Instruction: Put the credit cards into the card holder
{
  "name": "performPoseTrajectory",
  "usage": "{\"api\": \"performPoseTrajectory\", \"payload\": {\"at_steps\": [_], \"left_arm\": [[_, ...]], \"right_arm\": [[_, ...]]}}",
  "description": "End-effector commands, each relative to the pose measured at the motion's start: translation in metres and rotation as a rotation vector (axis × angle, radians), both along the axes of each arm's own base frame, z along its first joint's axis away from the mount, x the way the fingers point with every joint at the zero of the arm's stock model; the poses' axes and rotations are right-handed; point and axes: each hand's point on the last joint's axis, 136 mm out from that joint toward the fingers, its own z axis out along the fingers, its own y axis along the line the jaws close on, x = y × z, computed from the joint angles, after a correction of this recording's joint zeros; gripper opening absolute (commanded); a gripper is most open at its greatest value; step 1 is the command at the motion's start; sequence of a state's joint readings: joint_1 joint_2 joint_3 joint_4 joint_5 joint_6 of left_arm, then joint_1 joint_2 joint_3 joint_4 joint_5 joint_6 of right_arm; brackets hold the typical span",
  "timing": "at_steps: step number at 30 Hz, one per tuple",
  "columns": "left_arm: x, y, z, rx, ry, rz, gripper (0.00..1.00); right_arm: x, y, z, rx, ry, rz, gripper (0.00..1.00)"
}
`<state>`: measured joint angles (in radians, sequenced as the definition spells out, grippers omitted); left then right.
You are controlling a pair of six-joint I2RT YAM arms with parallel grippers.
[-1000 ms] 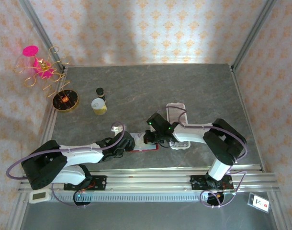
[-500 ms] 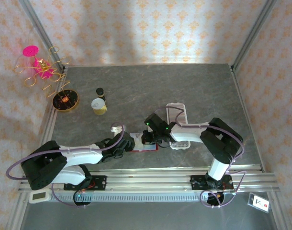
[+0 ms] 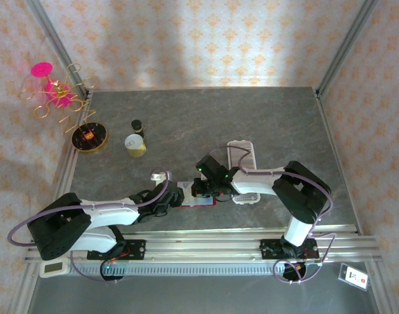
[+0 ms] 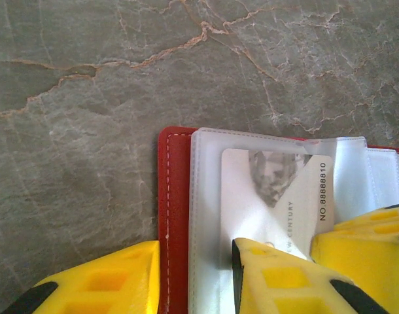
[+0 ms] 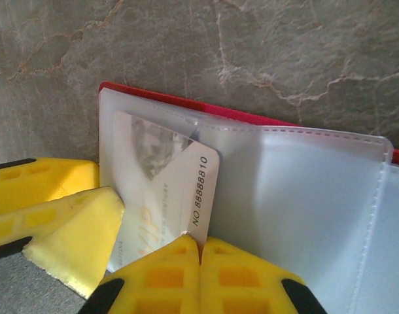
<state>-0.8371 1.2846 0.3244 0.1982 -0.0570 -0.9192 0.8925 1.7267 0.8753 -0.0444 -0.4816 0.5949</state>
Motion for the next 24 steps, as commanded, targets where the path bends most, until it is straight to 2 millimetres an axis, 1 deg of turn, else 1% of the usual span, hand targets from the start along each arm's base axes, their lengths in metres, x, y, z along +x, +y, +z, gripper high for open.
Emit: {"api": "performPoseTrajectory", "payload": {"at_steps": [1, 3, 4, 8, 11, 14, 17, 19, 20, 22, 24], "left_arm": [[-0.017, -0.009, -0.014, -0.041, 0.081, -0.057, 0.31], [-0.016, -0.009, -0.013, -0.040, 0.080, -0.058, 0.31], [-0.017, -0.009, -0.013, -0.039, 0.080, -0.059, 0.31], [-0.017, -0.009, -0.013, -0.038, 0.080, -0.061, 0.31], [-0.017, -0.007, -0.012, -0.038, 0.076, -0.056, 0.31], [-0.017, -0.006, -0.010, -0.044, 0.069, -0.048, 0.31], [-0.015, -0.004, -0.008, -0.044, 0.059, -0.035, 0.31], [-0.015, -0.005, -0.006, -0.054, 0.052, -0.037, 0.31], [-0.014, -0.005, -0.004, -0.060, 0.048, -0.035, 0.31], [-0.013, -0.005, -0.002, -0.068, 0.039, -0.030, 0.30], [-0.012, -0.005, 0.001, -0.076, 0.030, -0.022, 0.28]], "right_arm": [[-0.006, 0.008, 0.008, 0.040, 0.001, 0.003, 0.05], [-0.007, 0.009, 0.005, 0.042, 0.010, -0.004, 0.09], [-0.006, 0.009, 0.005, 0.041, 0.009, -0.010, 0.13], [0.004, 0.001, 0.018, 0.038, -0.050, -0.066, 0.26], [0.010, -0.010, 0.025, 0.008, -0.095, -0.110, 0.32], [0.015, -0.021, 0.027, -0.033, -0.128, -0.149, 0.33], [0.019, -0.028, 0.025, -0.065, -0.147, -0.175, 0.34], [0.020, -0.025, 0.028, -0.045, -0.150, -0.179, 0.30], [0.021, -0.021, 0.031, -0.029, -0.149, -0.177, 0.28], [0.022, -0.015, 0.033, -0.008, -0.143, -0.170, 0.19], [0.024, -0.012, 0.029, -0.018, -0.140, -0.174, 0.12]]}}
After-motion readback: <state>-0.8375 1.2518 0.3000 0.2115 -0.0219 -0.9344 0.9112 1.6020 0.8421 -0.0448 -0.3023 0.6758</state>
